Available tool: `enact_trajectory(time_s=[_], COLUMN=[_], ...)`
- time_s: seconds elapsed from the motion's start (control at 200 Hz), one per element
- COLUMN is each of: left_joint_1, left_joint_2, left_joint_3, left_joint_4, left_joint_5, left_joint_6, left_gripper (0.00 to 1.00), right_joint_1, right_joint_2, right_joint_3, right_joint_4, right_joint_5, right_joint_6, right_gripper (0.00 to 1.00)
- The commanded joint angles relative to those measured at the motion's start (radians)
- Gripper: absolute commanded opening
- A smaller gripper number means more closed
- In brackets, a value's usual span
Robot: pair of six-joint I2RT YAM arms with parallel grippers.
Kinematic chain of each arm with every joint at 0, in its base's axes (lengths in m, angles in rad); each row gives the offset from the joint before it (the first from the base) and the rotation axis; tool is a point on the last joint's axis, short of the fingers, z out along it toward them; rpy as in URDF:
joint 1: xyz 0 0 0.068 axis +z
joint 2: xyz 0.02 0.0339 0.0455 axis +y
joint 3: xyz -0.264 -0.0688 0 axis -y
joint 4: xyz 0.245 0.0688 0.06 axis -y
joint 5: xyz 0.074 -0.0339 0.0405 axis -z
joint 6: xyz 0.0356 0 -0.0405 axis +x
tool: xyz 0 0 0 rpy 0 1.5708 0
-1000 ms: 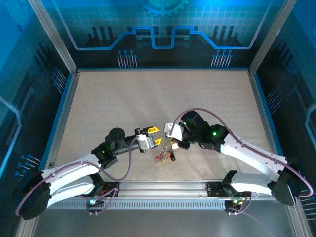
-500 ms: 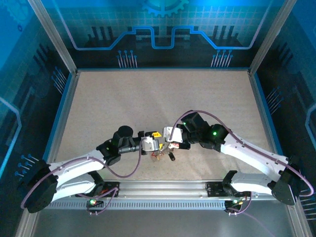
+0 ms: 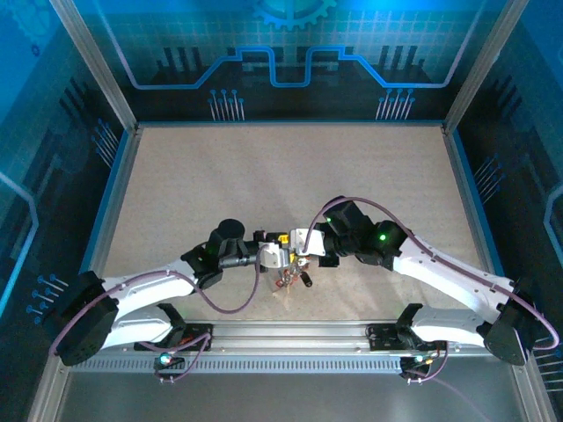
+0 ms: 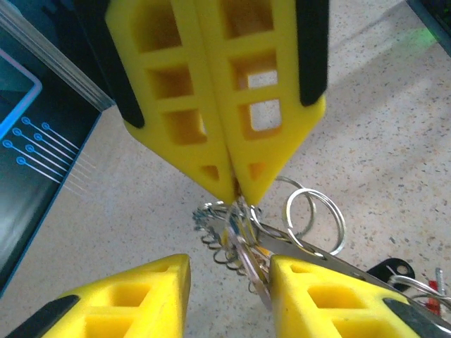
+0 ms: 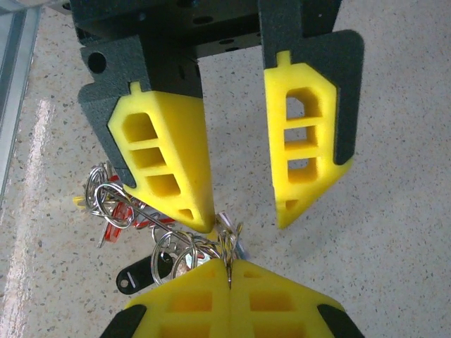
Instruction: Put the keys on the keyring
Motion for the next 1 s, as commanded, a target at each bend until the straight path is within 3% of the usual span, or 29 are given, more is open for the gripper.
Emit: enact_trajectory(time_s=[0.0, 0.24, 0.996], left_joint_1=[0.008, 0.008, 0.007], left_joint_2=[-0.011, -0.029, 0.027], left_joint_3=[0.032, 0.033, 0.002], left_joint_4=[0.036, 0.007, 0.203], left_joint_5=[0.035, 0.056, 0.121], left_joint_6=[0.031, 0.035, 0.037], left_gripper=[0.35, 0.35, 0.28], right_joint_1=[0.015, 0.015, 0.016], right_joint_2=[-0.017, -0.013, -0.014], right_joint_3=[0.016, 0.019, 0.014], right_joint_4=[0.027, 0.029, 0.022], right_joint_5=[-0.045, -0.048, -0.030], right_joint_6=[-0.012, -0.009, -0.004], right_gripper=[0.00, 0.00, 0.00])
